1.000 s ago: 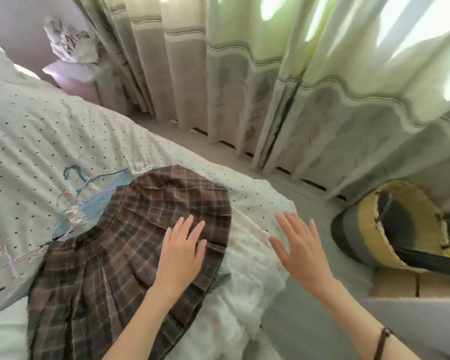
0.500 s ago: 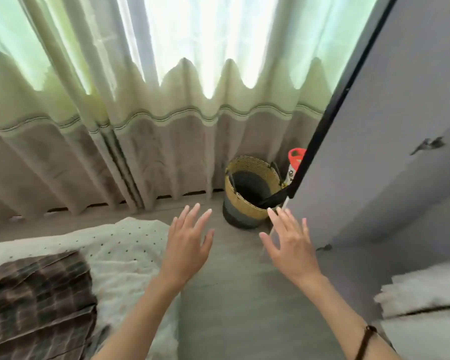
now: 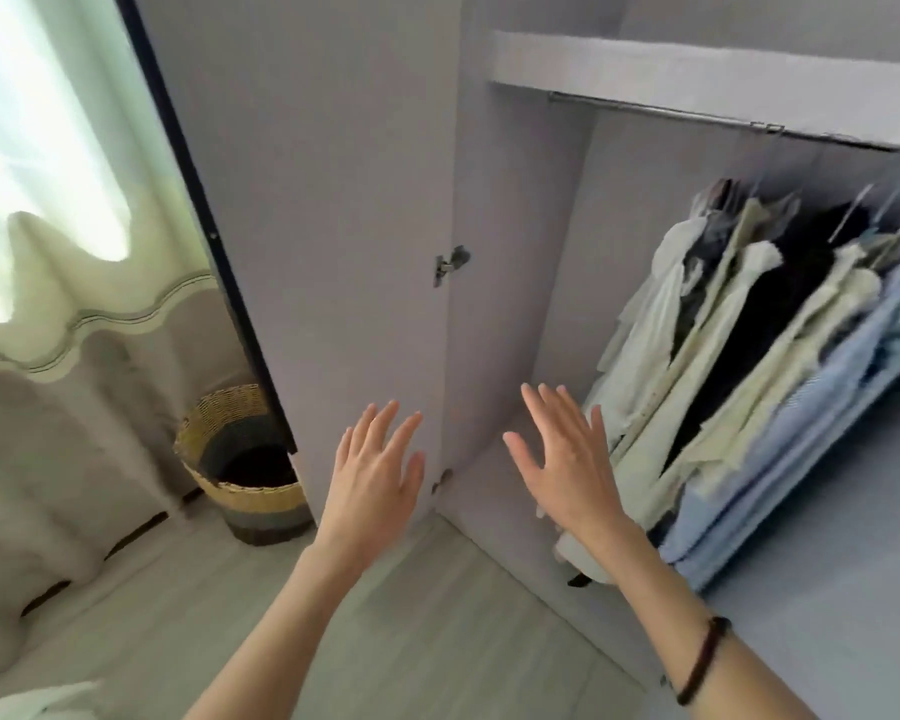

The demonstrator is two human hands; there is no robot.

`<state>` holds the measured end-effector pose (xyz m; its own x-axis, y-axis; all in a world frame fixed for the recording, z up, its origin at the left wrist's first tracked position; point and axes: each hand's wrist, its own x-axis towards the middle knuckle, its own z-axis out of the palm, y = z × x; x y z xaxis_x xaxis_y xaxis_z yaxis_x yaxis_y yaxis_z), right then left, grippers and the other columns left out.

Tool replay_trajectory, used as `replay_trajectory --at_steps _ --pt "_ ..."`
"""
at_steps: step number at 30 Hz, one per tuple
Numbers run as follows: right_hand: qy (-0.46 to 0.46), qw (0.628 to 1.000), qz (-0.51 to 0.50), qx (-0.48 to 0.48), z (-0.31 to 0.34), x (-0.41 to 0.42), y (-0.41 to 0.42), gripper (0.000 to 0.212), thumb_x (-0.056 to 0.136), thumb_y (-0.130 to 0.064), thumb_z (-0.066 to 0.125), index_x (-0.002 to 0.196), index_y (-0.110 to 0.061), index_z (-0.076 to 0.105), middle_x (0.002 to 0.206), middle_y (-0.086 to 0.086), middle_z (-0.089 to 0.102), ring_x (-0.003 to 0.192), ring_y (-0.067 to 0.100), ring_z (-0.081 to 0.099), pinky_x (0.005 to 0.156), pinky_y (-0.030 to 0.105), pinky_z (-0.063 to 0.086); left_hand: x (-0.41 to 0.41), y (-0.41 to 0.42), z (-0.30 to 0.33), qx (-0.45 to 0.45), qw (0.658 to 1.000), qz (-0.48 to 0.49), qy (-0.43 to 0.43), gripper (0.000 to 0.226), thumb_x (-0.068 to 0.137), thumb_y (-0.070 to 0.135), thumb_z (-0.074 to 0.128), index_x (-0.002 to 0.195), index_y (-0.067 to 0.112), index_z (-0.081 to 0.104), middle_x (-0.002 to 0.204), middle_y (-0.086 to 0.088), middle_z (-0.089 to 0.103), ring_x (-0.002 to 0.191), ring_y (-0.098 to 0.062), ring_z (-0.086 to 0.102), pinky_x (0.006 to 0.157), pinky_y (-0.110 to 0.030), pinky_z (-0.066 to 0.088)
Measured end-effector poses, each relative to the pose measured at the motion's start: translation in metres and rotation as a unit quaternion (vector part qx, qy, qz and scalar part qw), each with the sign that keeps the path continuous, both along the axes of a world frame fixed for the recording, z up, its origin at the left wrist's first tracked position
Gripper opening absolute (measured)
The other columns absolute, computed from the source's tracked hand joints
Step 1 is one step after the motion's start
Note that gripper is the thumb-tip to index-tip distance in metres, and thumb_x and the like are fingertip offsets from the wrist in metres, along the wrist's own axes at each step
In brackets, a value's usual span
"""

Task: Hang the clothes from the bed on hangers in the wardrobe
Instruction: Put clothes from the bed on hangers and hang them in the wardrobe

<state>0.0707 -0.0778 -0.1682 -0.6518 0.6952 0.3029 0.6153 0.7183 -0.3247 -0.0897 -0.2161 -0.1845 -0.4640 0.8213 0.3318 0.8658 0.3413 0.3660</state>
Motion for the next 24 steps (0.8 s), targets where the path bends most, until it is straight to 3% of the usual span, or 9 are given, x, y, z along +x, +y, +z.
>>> replay_trajectory --at_steps 4,10,18,21,24 --pt "-0.002 0.996 -0.082 0.032 0.007 0.029 0.05 0.074 0.085 -0.06 0.01 0.146 -0.021 0.026 0.15 0.004 0.032 0.143 0.02 0.018 0.115 0.047 0.007 0.008 0.074 0.009 0.013 0.996 -0.087 -0.002 0.051 0.092 0.039 0.028 0.13 0.014 0.052 0.137 -0.015 0.048 0.131 -0.036 0.038 0.103 -0.05 0.035" --pt "0.006 0.981 -0.183 0.055 0.028 0.042 0.126 0.078 0.082 -0.058 0.006 0.146 -0.02 0.028 0.151 0.006 0.031 0.143 0.021 0.018 0.115 0.045 0.005 -0.002 0.186 0.018 0.009 0.977 -0.21 0.033 0.047 0.092 0.035 0.032 0.123 0.01 0.057 0.128 -0.016 0.054 0.122 -0.037 0.049 0.09 -0.054 0.047" --pt "0.013 0.966 -0.254 0.045 0.022 0.042 0.198 0.069 0.087 -0.052 0.013 0.144 -0.017 0.033 0.148 0.009 0.034 0.141 0.024 0.024 0.114 0.048 0.01 -0.006 0.294 0.03 0.023 0.95 -0.31 0.041 0.039 0.089 0.03 0.036 0.117 0.015 0.058 0.114 -0.01 0.062 0.103 -0.029 0.062 0.08 -0.042 0.052" --pt "0.019 0.96 -0.274 0.054 0.019 0.05 0.224 0.064 0.089 -0.047 0.02 0.139 -0.014 0.041 0.142 0.013 0.043 0.137 0.029 0.032 0.111 0.05 0.016 0.003 0.323 0.026 0.024 0.937 -0.346 0.032 0.037 0.089 0.028 0.035 0.12 0.018 0.053 0.113 -0.006 0.063 0.102 -0.026 0.062 0.083 -0.038 0.051" --pt "0.023 0.955 -0.287 0.076 0.019 0.057 0.253 0.057 0.089 -0.04 0.028 0.133 -0.01 0.049 0.134 0.017 0.052 0.13 0.034 0.042 0.106 0.052 0.024 0.018 0.353 0.029 0.016 0.931 -0.364 0.007 0.041 0.096 0.029 0.033 0.131 0.015 0.05 0.13 -0.006 0.053 0.12 -0.023 0.05 0.1 -0.035 0.038"
